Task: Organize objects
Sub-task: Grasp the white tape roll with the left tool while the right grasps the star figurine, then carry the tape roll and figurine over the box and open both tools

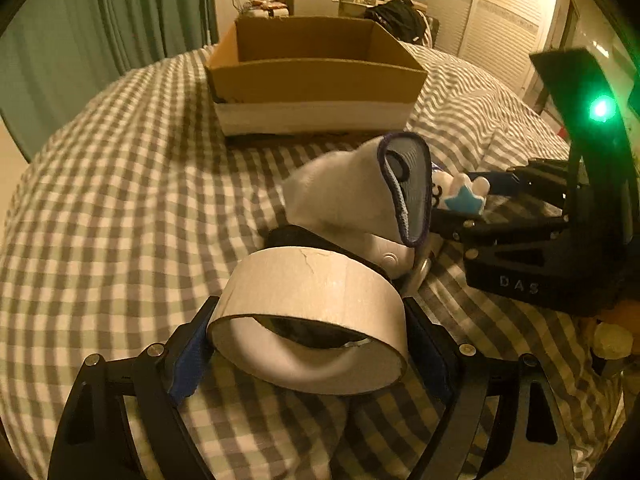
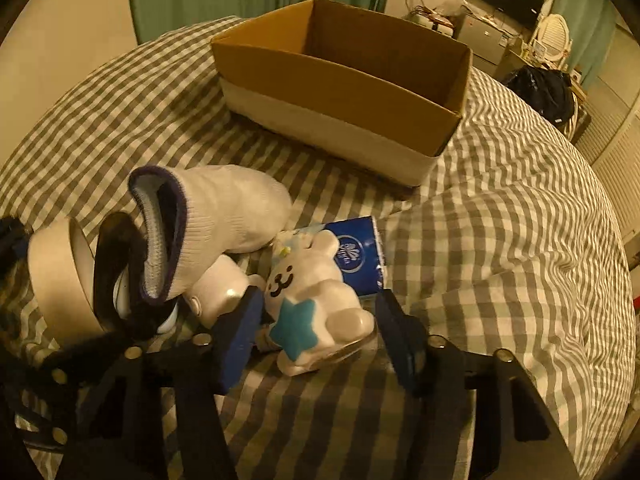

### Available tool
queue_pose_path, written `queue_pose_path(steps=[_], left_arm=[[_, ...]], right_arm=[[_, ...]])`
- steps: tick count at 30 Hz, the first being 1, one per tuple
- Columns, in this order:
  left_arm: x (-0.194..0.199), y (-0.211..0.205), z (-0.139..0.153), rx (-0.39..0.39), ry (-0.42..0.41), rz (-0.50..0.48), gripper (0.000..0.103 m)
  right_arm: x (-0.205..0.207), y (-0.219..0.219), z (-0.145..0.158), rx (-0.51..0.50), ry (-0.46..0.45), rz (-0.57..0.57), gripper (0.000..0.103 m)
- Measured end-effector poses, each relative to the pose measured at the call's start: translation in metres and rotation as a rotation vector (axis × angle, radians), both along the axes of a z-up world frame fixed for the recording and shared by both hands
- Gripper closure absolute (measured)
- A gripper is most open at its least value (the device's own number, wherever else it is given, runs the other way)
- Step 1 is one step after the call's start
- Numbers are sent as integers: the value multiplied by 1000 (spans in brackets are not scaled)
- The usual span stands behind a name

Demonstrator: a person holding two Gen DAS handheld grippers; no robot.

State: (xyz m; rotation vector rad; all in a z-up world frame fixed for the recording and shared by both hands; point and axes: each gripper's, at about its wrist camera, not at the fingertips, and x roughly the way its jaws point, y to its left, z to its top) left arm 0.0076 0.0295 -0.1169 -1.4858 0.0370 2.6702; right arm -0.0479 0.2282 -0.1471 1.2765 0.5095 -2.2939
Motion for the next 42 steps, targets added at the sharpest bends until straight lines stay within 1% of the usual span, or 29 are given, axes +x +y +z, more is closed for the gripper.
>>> queue_pose_path(steps=[4, 6, 11, 15, 19, 22, 24, 26, 29, 34, 38, 42], left_arm=[[12, -7, 14, -11, 34, 15, 15], [19, -11, 24, -12, 57, 26, 15], [31, -15, 44, -11, 102, 35, 15], [39, -16, 64, -18, 156, 31, 15], [40, -19, 81, -19, 199, 37, 15], [29, -26, 95, 1, 221, 41, 15], [24, -29, 107, 30, 235, 46, 15], [14, -33, 119, 51, 259, 43, 15], [-8, -39, 138, 45, 309, 49, 15], [-60, -50, 162, 68, 353, 49, 15], [-106, -51, 178, 39, 405, 52, 15], [-152, -48, 183, 12, 439, 54, 15]], right_arm=[[10, -2, 3, 32, 51, 6, 47], [18, -1, 11, 25, 84, 5, 47], [41, 2, 41, -11, 147, -2, 47], [60, 4, 70, -27, 210, 5, 47], [70, 3, 99, -46, 271, 11, 47], [72, 0, 118, -60, 312, 18, 47], [70, -2, 130, -68, 338, 21, 47], [65, -6, 144, -82, 366, 25, 47], [53, -9, 162, -112, 399, 17, 47], [18, -14, 190, -162, 446, -1, 47], [-17, -19, 207, -200, 478, -22, 47], [-63, -29, 218, -226, 506, -46, 47]])
